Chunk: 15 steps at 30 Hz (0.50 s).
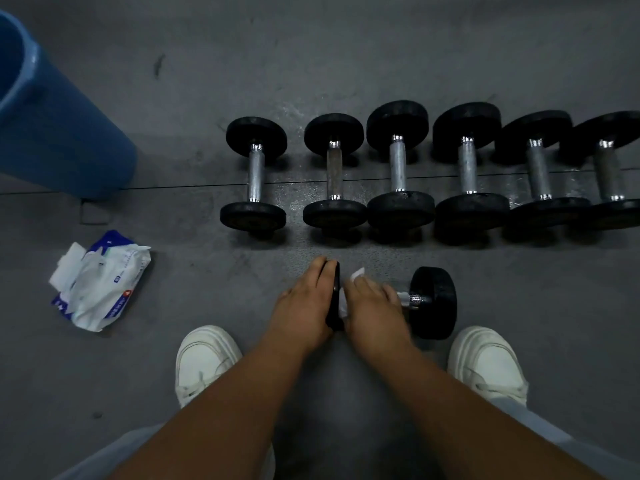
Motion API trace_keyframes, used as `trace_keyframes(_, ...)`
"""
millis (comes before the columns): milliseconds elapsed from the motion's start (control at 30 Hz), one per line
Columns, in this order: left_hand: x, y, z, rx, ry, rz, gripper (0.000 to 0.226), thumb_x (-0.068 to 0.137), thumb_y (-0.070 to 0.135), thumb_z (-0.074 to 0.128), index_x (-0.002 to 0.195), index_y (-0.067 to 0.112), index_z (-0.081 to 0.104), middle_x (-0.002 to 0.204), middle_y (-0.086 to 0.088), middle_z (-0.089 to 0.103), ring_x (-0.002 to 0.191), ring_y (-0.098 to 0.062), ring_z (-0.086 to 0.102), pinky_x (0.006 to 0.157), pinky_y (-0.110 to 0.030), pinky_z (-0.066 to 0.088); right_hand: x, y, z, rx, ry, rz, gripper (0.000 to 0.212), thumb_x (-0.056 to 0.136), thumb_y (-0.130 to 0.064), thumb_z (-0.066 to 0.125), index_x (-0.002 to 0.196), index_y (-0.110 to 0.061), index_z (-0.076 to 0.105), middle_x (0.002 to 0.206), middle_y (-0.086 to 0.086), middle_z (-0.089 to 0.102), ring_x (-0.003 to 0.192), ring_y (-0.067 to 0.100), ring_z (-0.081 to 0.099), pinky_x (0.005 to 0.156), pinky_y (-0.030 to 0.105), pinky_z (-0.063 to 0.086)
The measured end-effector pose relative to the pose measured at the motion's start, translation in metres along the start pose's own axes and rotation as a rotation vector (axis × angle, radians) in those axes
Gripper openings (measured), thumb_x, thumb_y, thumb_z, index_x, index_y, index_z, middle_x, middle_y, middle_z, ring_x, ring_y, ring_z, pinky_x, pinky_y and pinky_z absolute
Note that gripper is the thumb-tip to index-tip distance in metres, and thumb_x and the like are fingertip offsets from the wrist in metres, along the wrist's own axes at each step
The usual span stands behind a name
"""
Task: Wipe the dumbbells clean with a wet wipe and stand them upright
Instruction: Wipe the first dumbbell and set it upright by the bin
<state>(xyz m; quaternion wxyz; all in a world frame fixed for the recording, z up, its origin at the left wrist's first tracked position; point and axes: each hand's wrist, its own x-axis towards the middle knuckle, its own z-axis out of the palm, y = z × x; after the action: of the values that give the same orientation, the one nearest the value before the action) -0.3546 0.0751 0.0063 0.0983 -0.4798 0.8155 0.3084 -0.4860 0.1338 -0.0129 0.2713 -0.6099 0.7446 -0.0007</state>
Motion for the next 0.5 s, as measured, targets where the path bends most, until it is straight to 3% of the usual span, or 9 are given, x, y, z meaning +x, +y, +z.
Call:
trace_keyframes(133, 0.000, 0.001, -0.002, 0.004, -0.004, 0.002, 0.104, 0.079, 0.031, 0.075, 0.155, 0.024, 0.004, 0.162, 0.006, -0.003, 0.139, -0.021, 0.037, 0.104, -0.040, 0.041, -0.032, -0.006, 0.020, -0.057, 0.038, -0.059, 0.067, 0.080, -0.011, 0.060, 0.145, -0.015, 0.043, 0.148, 0.003, 0.045, 0.141, 0.017, 0.036, 0.115, 0.048, 0.015)
trace_keyframes(300, 0.002, -0.001, 0.000, 0.018, -0.007, -0.010, 0.108, 0.077, 0.029, 0.077, 0.155, 0.025, 0.002, 0.162, 0.008, -0.006, 0.139, -0.022, 0.038, 0.104, -0.040, 0.042, 0.014, -0.004, 0.009, -0.118, -0.050, -0.003, 0.058, 0.094, -0.021, 0.042, 0.150, -0.020, 0.028, 0.157, 0.001, 0.032, 0.147, 0.014, 0.021, 0.118, 0.052, 0.003)
trace_keyframes(433, 0.002, -0.003, 0.005, 0.014, 0.009, -0.008, 0.108, 0.077, 0.032, 0.077, 0.155, 0.026, 0.002, 0.162, 0.010, -0.006, 0.139, -0.022, 0.038, 0.103, -0.039, 0.042, -0.022, -0.011, 0.024, -0.117, 0.054, 0.003, 0.060, 0.083, -0.014, 0.035, 0.142, -0.010, 0.047, 0.145, 0.009, 0.050, 0.136, 0.022, 0.044, 0.113, 0.050, 0.021)
trace_keyframes(500, 0.003, -0.004, 0.006, 0.014, -0.002, -0.017, 0.109, 0.077, 0.033, 0.077, 0.155, 0.027, 0.001, 0.163, 0.010, -0.006, 0.139, -0.023, 0.038, 0.104, -0.041, 0.042, -0.004, -0.008, 0.011, -0.140, -0.039, -0.006, 0.051, 0.089, -0.016, 0.042, 0.140, -0.016, 0.048, 0.141, 0.006, 0.053, 0.133, 0.020, 0.047, 0.115, 0.051, 0.018)
